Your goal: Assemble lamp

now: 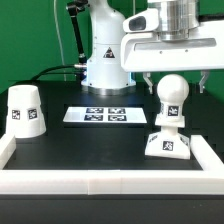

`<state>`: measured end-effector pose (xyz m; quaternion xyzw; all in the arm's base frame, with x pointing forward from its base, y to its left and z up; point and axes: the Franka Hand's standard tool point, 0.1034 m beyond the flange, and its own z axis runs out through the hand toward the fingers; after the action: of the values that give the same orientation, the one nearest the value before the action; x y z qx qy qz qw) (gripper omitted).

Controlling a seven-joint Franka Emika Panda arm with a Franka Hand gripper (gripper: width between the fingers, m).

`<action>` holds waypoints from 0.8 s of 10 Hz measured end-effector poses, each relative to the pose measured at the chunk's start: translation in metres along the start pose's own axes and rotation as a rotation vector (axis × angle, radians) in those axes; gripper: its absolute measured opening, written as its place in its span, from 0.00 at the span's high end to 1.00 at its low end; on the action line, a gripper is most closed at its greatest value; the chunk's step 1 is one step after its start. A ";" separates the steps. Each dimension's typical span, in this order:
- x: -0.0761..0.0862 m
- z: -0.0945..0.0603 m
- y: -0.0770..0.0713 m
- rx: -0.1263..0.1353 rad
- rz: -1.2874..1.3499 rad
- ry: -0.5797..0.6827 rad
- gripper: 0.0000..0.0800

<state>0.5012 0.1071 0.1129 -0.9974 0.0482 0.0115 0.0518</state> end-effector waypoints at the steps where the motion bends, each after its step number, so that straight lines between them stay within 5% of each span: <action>1: 0.001 0.000 0.001 -0.012 -0.138 0.003 0.13; 8: 0.003 0.000 0.002 -0.036 -0.776 0.009 0.13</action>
Offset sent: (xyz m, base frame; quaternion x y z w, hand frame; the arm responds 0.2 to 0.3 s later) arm 0.0022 -0.0016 -0.0006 -0.0096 0.0152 -0.2102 0.9775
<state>0.5044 0.1049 0.1125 -0.9424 -0.3326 -0.0122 0.0344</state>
